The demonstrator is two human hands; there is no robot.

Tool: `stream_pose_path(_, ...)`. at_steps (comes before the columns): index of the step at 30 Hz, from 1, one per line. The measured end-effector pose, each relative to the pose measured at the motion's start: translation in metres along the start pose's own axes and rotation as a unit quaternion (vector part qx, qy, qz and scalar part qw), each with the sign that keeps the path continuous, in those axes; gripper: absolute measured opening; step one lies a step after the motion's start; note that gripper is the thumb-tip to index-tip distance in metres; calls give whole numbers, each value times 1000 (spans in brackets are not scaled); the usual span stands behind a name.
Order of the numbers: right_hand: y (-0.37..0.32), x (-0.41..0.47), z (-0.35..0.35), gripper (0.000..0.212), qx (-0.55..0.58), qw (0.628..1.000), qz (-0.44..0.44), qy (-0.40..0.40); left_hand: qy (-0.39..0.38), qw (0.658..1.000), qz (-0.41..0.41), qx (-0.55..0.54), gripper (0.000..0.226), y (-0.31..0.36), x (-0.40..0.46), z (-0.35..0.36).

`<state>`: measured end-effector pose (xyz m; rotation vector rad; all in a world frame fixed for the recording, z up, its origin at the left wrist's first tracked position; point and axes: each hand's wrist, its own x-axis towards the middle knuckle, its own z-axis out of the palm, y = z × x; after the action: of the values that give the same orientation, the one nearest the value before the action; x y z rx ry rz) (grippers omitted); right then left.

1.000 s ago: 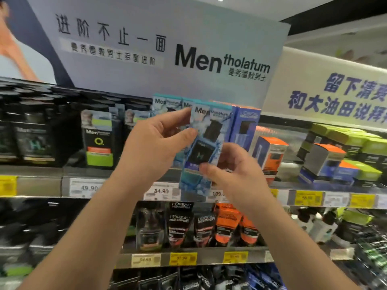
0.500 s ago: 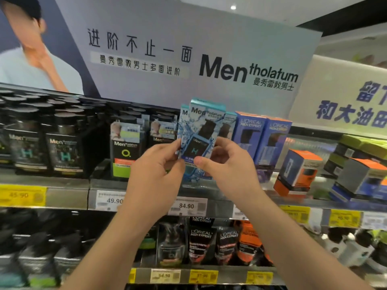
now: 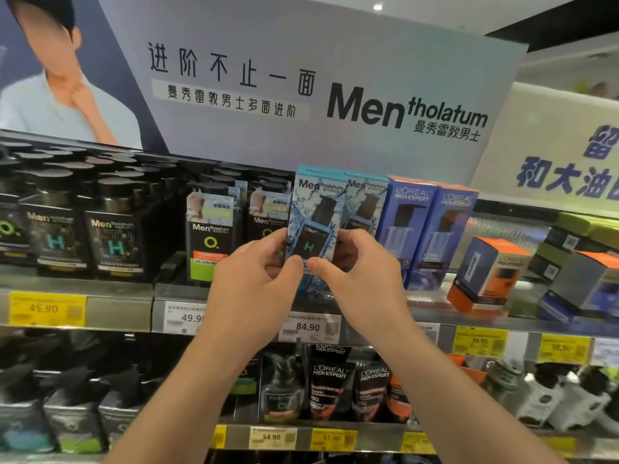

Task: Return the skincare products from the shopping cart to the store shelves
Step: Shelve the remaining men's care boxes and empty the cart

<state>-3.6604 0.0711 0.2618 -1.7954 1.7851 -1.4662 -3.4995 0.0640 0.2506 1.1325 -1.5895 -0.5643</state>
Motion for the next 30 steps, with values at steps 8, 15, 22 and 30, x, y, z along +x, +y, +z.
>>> stream_pose_path(8,3,-3,7,38,-31,999,-13,25,2,1000,6,-8,44,0,-2,0)
stream_pose_path(15,7,-10,9,58,-24,999,-28,32,3,1000,8,-28,55,3,-9,-5)
stream_pose_path(22,16,-29,1,41,87,992,-22,84,16,996,47,-73,50,9,-28,-10)
stream_pose_path(30,31,-59,-17,33,165,974,-44,147,-24,985,136,-104,66,13,-48,-4)
